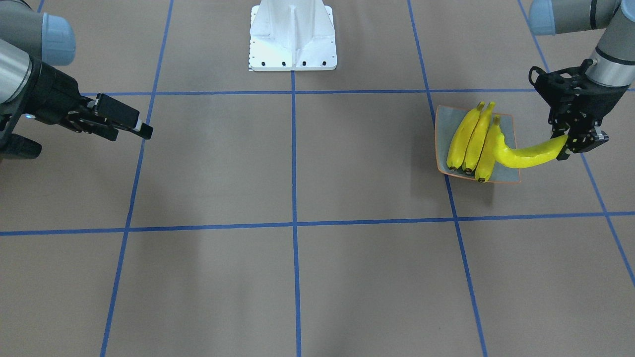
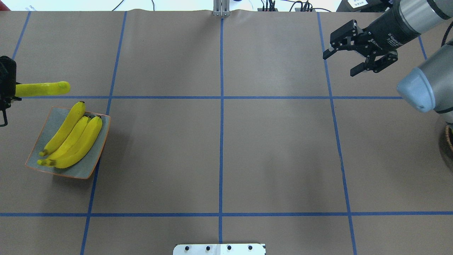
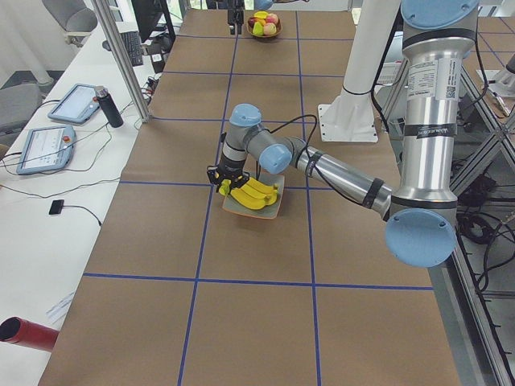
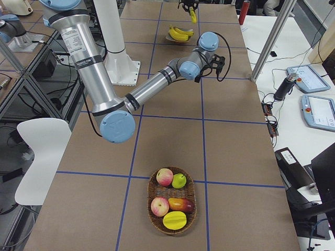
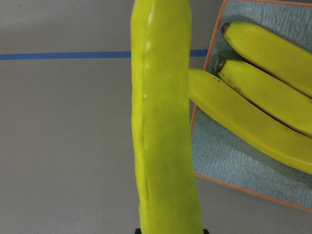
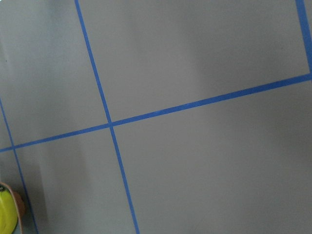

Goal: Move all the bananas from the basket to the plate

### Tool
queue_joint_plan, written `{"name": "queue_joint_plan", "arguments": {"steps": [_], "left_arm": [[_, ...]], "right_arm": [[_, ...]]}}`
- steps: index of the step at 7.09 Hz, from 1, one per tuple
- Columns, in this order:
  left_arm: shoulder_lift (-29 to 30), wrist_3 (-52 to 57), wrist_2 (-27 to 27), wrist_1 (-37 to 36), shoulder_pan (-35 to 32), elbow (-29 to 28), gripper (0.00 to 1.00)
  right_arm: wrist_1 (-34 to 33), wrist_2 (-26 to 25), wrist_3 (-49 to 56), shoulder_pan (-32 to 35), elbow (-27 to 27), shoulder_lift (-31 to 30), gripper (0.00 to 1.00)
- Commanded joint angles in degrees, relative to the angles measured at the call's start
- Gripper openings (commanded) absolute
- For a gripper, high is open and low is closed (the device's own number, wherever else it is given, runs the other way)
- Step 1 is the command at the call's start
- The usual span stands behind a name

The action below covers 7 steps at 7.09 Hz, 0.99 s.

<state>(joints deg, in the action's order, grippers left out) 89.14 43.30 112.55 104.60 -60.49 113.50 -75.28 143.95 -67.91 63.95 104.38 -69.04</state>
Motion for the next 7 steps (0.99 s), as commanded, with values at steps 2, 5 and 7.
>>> {"name": "queue_joint_plan", "arguments": {"steps": [2,5,7], "left_arm": [[-0.6,0.0,-1.8,0.1,2.6,0.1,0.0],[-3.4,0.3,-2.5,0.9,5.1,0.2,0.0],[-4.9,0.0,-2.6,1.0,7.1,0.2,0.0]], "right_arm": [[-4.0,-3.1,24.9,5.5,-3.4,-7.0,1.0],[-4.0,-3.0,30.7,8.1,-6.0,-9.0,1.0],[-4.0,-2.4,30.7,8.6,-5.8,-10.3,1.0]]}}
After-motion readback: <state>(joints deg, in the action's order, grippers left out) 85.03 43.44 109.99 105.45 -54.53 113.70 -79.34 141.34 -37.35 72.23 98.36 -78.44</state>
